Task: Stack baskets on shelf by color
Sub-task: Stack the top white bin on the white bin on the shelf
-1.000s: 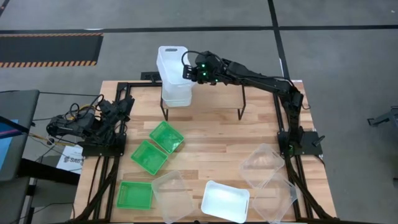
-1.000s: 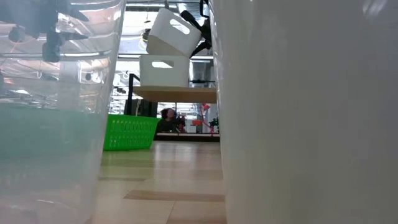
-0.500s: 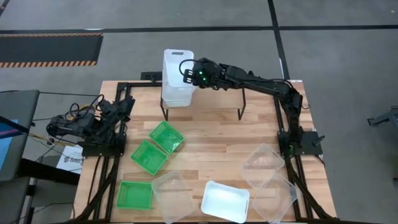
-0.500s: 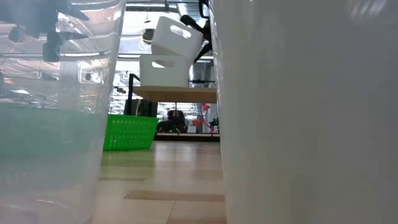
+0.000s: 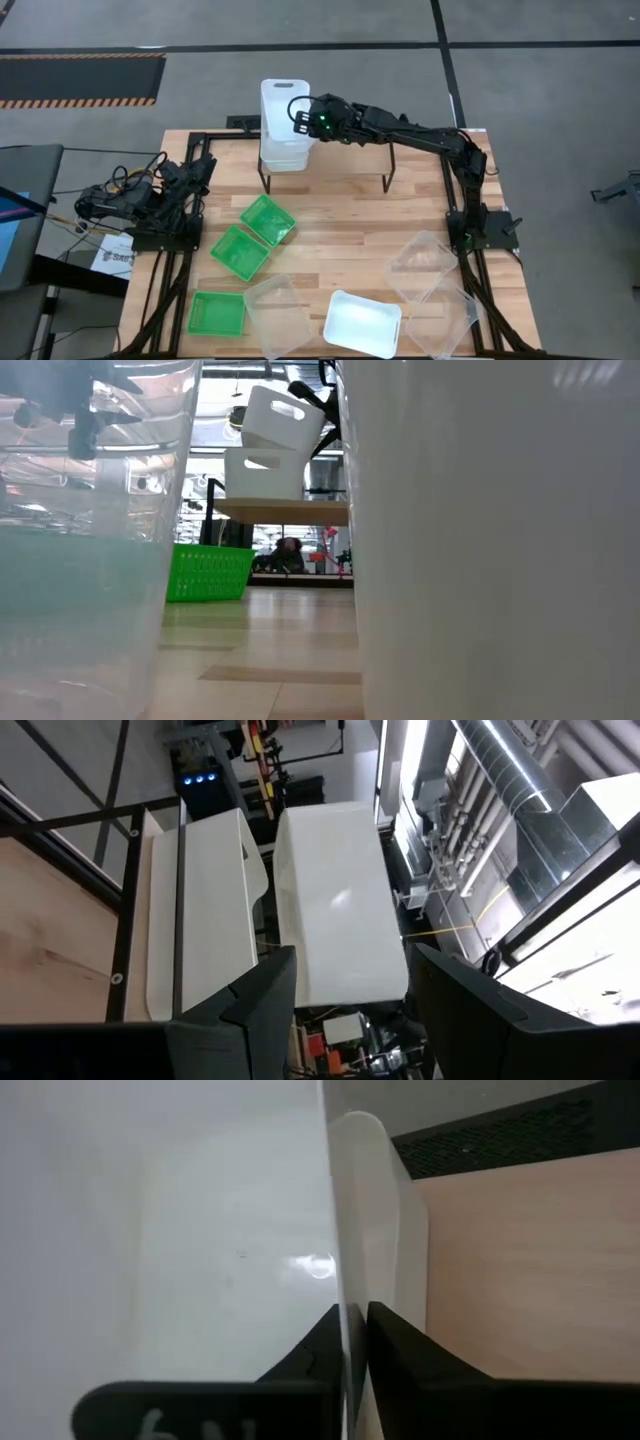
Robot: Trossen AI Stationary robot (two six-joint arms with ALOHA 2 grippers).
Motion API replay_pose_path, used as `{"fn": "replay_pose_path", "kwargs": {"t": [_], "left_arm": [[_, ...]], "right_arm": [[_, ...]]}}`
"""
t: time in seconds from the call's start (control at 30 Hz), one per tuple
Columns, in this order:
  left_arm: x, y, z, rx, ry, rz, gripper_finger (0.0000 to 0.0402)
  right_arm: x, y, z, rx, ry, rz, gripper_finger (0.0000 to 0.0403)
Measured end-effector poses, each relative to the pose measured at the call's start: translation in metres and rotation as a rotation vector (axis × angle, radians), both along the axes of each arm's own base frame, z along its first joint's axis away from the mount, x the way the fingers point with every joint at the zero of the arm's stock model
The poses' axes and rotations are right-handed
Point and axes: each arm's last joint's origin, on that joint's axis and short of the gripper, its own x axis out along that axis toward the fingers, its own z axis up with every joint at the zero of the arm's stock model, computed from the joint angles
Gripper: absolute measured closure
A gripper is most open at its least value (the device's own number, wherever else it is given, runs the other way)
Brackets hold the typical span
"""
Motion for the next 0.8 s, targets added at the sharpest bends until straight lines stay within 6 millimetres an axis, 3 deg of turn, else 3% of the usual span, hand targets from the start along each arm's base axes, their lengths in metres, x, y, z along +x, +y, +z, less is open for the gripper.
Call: {"fn": "replay_pose_path", "kwargs": {"t": [0.4,0.8], "left_arm": [[0.0,0.0,0.0,-0.002,-0.003,0.0,0.0216],[-0.0001,0.0001,0.0,-0.019,-0.02,0.003,0.0216]], "right_arm": [[0.0015,0.004,-0.0001,-0.014,0.012,0.024,0.0311],[-0.0001,0.0,0.0,-0.009,0.002,-0.017,0.031]]}}
